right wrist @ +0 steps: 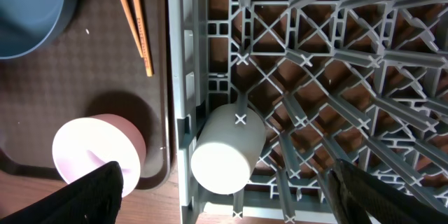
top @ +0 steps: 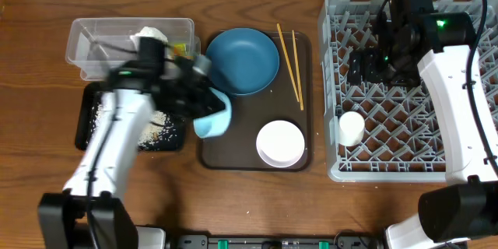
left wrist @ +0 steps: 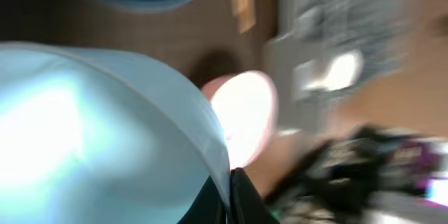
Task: Sort waste into correct bins and load items into the dishwasher rack
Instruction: 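Return the emptied blue bowl to the brown tray with left gripper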
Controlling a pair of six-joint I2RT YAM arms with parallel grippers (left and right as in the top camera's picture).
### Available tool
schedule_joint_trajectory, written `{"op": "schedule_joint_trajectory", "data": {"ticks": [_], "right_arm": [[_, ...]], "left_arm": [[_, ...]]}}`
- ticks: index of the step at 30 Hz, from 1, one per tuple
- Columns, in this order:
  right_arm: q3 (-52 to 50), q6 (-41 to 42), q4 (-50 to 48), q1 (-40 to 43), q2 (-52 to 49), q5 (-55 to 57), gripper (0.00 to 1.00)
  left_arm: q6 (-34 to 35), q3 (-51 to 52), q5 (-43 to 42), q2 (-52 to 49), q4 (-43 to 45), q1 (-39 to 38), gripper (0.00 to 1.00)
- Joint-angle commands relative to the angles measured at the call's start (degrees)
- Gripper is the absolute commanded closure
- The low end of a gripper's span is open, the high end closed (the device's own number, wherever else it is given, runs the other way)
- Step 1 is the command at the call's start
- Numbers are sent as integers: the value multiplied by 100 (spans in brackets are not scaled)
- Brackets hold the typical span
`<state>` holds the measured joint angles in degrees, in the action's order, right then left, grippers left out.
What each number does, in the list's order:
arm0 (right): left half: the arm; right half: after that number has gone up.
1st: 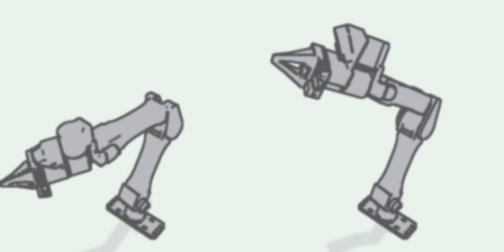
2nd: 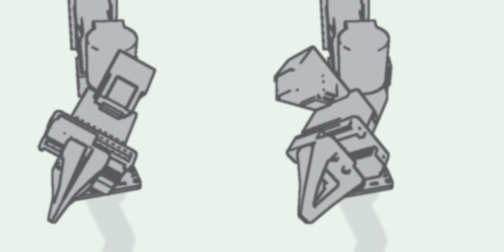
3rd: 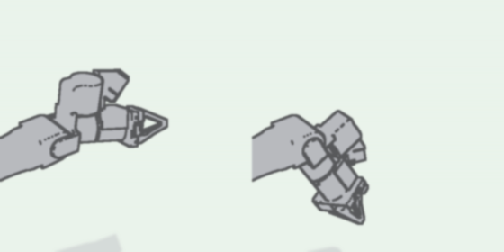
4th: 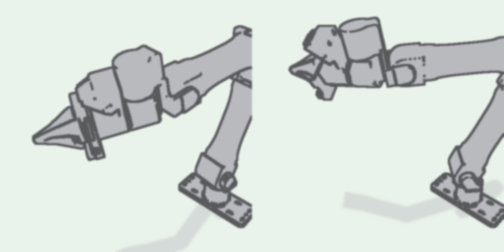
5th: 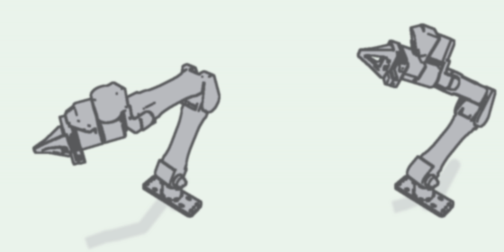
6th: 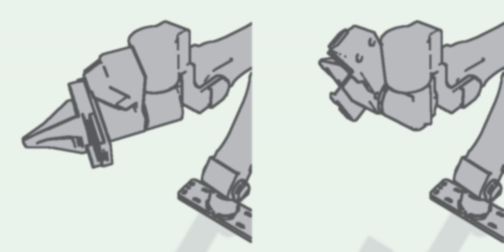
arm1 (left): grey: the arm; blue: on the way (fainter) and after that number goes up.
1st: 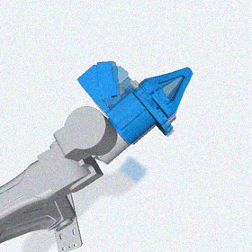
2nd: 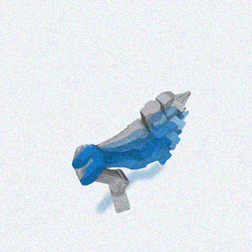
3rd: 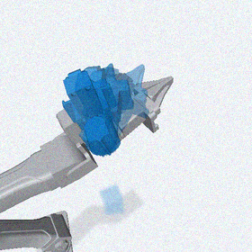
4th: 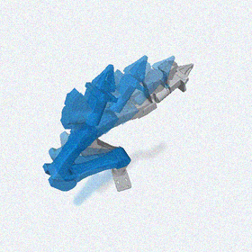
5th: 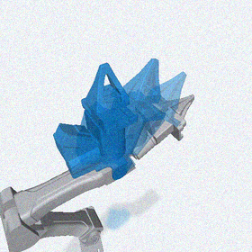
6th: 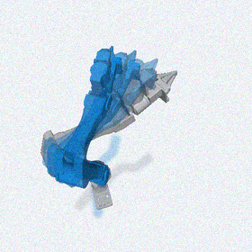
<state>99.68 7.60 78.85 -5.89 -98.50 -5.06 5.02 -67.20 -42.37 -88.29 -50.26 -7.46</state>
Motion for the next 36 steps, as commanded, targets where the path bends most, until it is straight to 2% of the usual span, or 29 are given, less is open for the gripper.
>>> {"op": "schedule_joint_trajectory", "data": {"ticks": [1,4,9,17,20,26,31,36], "right_arm": [[70,-37,0,-101,35,50,8],[70,-37,0,-101,35,50,8],[70,-39,20,-101,35,50,8],[70,-37,9,-173,35,48,8],[70,-39,-20,-208,35,2,8],[70,-37,-481,-442,35,-772,9],[70,269,-1178,-909,28,-1029,9],[70,1075,-1884,-1504,-192,-535,13]], "left_arm": [[289,-55,2028,-179,144,-815,94],[490,-55,2411,-391,409,-1429,94],[929,-55,3182,-765,448,-1965,94],[1016,-55,3191,-1209,472,-2092,92],[1036,-55,3180,-1198,511,-2092,87],[1034,-264,2885,-1187,503,-2072,63],[1029,-737,2892,-1001,107,-1943,59],[1032,-1067,2894,-503,-289,-1469,58]]}}
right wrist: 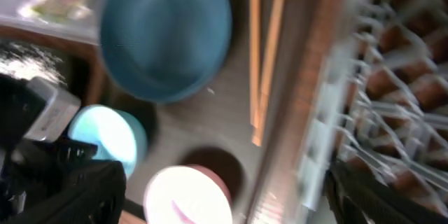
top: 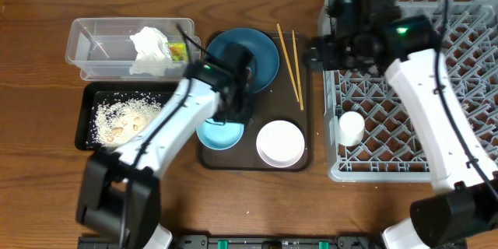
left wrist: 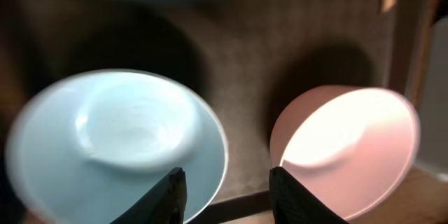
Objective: Sort waste into correct bins and load items into the dishwasher rack
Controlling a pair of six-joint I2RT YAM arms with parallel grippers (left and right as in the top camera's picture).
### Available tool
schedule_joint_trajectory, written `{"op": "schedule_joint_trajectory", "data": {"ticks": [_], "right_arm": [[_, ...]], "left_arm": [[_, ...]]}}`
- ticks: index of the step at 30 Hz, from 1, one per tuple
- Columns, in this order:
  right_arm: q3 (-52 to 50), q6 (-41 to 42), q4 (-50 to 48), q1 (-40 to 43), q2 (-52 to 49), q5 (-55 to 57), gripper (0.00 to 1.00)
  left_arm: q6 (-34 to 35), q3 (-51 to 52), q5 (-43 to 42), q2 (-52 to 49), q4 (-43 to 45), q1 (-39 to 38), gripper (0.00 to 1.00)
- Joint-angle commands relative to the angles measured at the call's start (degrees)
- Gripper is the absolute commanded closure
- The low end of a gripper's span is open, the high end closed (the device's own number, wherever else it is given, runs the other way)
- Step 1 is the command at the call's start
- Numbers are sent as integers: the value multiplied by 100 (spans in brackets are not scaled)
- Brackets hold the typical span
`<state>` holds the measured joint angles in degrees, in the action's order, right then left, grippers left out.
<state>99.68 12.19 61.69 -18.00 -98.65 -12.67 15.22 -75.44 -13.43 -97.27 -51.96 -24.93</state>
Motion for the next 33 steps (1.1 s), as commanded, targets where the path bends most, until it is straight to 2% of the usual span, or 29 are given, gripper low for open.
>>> {"op": "schedule_joint_trajectory", "data": {"ticks": [1,7,12,17,24,28,32,33], "right_arm": [[70,778,-286,-398,-258,356,14],[70,1880,-800,-940,-1029,1121,27],[70,2367,-916,-1049,-1700,1263,36],[70,2420,-1228,-1054,-2317,1239,44],[70,2396,-1740,-1102,-2887,1239,66],[70,2398,-1864,-1106,-3195,1233,72],[70,2398,-1858,-1106,-3329,1121,92],[72,2398,-1869,-1106,-3322,1113,94]], "left_arm": [[9,-282,2,533,-179,422,58],[-33,-291,374,1246,-245,1292,58],[-33,-291,723,1447,-374,1845,57],[-33,-269,898,1432,-413,2192,57],[-33,-269,1119,1419,-409,2299,57],[-33,-267,1117,1419,-389,2299,57],[-33,-264,1117,1416,-391,2299,57],[-33,-262,1117,1416,-391,2299,57]]}}
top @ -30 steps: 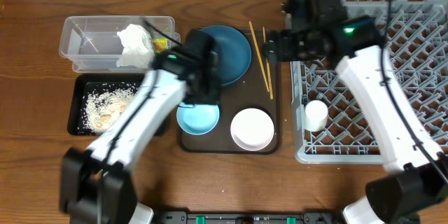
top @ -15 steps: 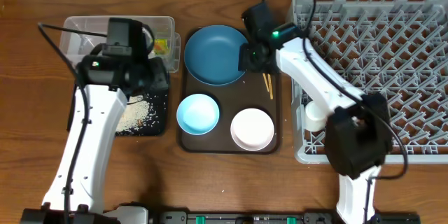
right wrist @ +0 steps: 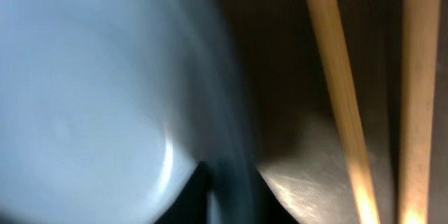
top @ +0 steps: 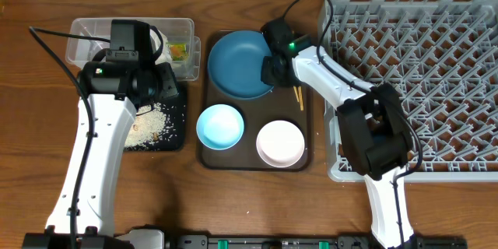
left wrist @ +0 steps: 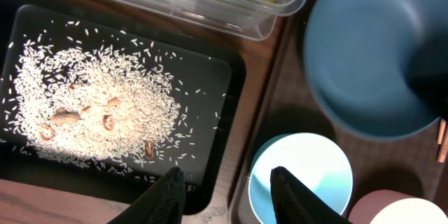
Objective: Sort waste into correct bins and load items into the dishwasher rack
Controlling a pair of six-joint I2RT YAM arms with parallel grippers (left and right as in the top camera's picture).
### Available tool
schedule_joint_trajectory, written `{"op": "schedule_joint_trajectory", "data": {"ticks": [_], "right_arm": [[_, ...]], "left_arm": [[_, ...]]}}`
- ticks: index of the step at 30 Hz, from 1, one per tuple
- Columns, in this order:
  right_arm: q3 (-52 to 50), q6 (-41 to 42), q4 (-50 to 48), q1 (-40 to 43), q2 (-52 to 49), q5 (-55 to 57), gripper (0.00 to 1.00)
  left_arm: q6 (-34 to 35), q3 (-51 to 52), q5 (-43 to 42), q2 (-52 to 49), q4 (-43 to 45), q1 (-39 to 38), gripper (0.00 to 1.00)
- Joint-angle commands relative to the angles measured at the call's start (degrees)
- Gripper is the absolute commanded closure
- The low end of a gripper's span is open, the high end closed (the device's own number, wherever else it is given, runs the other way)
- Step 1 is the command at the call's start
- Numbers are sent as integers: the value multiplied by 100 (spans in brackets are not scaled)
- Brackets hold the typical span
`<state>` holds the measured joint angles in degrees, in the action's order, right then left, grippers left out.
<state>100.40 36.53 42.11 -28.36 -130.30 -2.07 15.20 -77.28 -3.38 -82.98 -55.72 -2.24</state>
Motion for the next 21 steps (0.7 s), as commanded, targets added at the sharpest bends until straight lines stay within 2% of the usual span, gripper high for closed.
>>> {"op": "schedule_joint_trajectory", "data": {"ticks": [1,7,12,15,18,21], "right_arm": [[2,-39,70,-70,-127,52,96],[9,-192,9,22,275,138,99],[9,-363,70,264,1123,549,99],[9,-409,153,507,1742,1119,99],[9,-431,337,828,2396,2245,99],[9,-918,380,1126,2883,3453,99]], "left_arm": [[-31,-79,111,-13,-15,31,57],[-31,-79,111,-13,-9,31,57],[-28,-79,111,-13,7,31,57],[-28,-79,109,-13,9,31,57],[-28,-79,109,-13,11,31,57],[-28,-79,109,-13,11,31,57]]}}
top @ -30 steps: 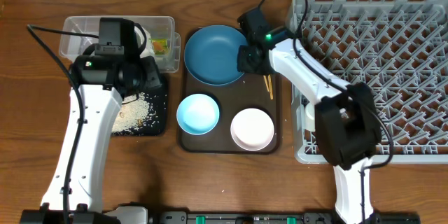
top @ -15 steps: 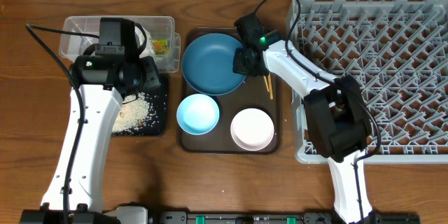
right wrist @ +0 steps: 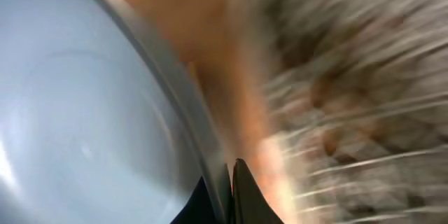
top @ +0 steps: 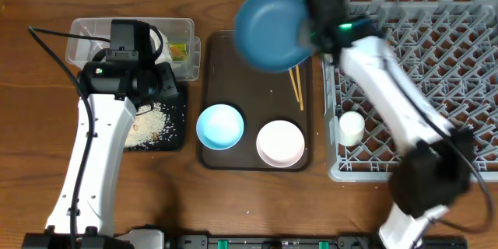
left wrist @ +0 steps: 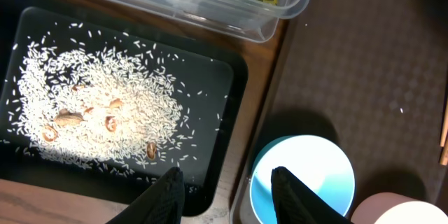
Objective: Sort waste into correct bins and load items into the dishwasher rack
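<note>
My right gripper (right wrist: 224,171) is shut on the rim of the dark blue plate (right wrist: 84,112). In the overhead view the plate (top: 268,17) hangs tilted over the far end of the brown tray (top: 253,74), close to the grey dishwasher rack (top: 420,85). On the tray stand a light blue bowl (top: 220,126) and a pink bowl (top: 280,143); two chopsticks (top: 296,85) lie by its right edge. My left gripper (left wrist: 225,175) is open and holds nothing, above the gap between the black rice tray (left wrist: 105,105) and the light blue bowl (left wrist: 304,178).
A clear bin (top: 101,35) with crumpled paper and wrappers stands at the far left, behind the black tray (top: 167,136) of rice scraps. A white cup (top: 351,128) lies in the rack's near left part. The right wrist view is blurred.
The dark blue plate lay flat on the brown tray with my right gripper at its right rim. Now it is off the tray, tilted, nearer the rack. The left arm has not moved.
First my left gripper held the light blue bowl beside the black tray while my right gripper hung over the rack. Then the bowl stood on the brown tray and the right arm was nearer the tray. Later the left arm was back over the rice and the right gripper at the plate, now lifted.
</note>
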Controlling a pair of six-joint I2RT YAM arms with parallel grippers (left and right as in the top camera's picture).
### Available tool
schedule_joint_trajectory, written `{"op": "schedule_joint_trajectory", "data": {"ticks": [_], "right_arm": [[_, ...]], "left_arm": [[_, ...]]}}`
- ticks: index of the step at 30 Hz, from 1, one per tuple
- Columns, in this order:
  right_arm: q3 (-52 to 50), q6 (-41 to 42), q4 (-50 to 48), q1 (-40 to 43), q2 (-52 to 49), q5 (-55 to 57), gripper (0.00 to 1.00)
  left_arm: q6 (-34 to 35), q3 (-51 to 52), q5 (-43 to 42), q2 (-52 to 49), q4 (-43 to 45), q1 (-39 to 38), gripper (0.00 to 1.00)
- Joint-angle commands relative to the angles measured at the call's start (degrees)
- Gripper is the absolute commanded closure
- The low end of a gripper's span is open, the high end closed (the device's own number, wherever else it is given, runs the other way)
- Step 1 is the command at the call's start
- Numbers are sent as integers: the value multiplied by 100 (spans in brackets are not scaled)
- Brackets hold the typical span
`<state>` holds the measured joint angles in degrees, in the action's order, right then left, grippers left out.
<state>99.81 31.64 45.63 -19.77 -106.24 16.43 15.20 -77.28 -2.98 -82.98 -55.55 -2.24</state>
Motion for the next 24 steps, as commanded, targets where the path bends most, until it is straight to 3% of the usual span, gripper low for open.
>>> {"op": "schedule_joint_trajectory", "data": {"ticks": [1,6,10,18,24], "right_arm": [[68,-654,26,372,627,2081,99],[68,-2074,11,822,957,3923,99],[59,-3641,28,1189,879,3950,99],[59,-4594,-313,1816,514,3956,99],[59,-5956,-1294,2085,103,4625,99]], "left_arm": [[-28,-79,70,-13,0,31,56],[-28,-79,70,-13,61,31,57],[-28,-79,70,-13,118,31,57],[-28,-74,70,-13,162,31,57],[-26,-72,68,-13,166,28,56]]}}
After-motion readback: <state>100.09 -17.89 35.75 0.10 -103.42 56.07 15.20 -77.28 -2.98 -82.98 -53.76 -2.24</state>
